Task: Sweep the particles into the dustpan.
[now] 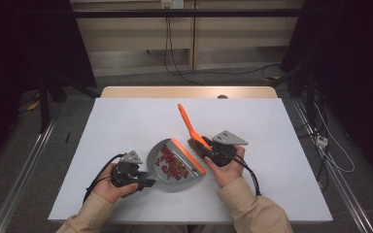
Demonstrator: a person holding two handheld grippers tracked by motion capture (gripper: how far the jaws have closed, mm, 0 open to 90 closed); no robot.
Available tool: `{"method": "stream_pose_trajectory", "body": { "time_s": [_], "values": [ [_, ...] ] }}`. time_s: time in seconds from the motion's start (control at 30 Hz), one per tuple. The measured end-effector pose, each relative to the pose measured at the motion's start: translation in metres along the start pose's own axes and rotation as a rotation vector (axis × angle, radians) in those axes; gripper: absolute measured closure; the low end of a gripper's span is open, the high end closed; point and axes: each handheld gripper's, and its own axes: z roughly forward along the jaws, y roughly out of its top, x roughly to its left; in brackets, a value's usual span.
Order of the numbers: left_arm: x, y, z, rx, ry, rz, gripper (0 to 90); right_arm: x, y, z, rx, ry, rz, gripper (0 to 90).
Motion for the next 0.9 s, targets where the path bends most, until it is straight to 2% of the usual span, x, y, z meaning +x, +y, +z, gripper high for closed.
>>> {"method": "stream_pose_trajectory", "body": {
  "time_s": [0.1, 0.2, 0.33, 0.43, 0.47, 0.5, 0.53, 0.57, 0.73, 0.8, 0.9],
  "values": [
    [-0.001, 0.0, 0.001, 0.002, 0.008, 0.001, 62.0, 0.011, -0.006, 0.007, 0.014, 0.023, -0.019, 71.0],
    [-0.001, 0.0, 0.001, -0.002, 0.009, -0.003, 62.0, 0.025, -0.005, 0.01, 0.014, 0.023, -0.071, 70.6],
    [-0.002, 0.0, 0.001, -0.001, 0.017, 0.0, 61.9, 0.034, -0.002, 0.009, -0.016, 0.07, -0.031, 71.0],
    [-0.002, 0.001, 0.001, -0.001, 0.017, -0.001, 61.9, 0.045, -0.003, 0.01, -0.008, 0.101, -0.059, 70.9],
    [-0.002, 0.0, 0.002, -0.004, 0.017, -0.003, 61.9, 0.046, -0.003, 0.011, -0.009, 0.123, -0.055, 70.9],
    [-0.002, 0.0, 0.002, -0.004, 0.019, -0.002, 62.0, 0.046, -0.003, 0.011, -0.011, 0.139, -0.042, 70.9],
    [-0.002, 0.0, 0.001, -0.004, 0.023, 0.003, 62.2, 0.046, -0.002, 0.01, -0.014, 0.135, -0.041, 70.9],
    [-0.002, 0.0, 0.001, -0.006, 0.024, 0.006, 62.4, 0.044, -0.002, 0.009, -0.016, 0.129, -0.046, 70.9],
    [-0.003, -0.002, 0.001, -0.023, 0.033, 0.016, 62.7, 0.027, 0.006, -0.002, -0.053, 0.106, -0.013, 71.0],
    [-0.003, -0.003, 0.001, -0.045, 0.041, 0.017, 62.8, 0.02, 0.008, -0.006, -0.059, 0.092, -0.002, 71.0],
    [-0.001, -0.005, 0.0, -0.067, 0.056, 0.003, 62.8, 0.011, 0.01, -0.01, -0.069, 0.075, 0.008, 70.9]
  ]
}}
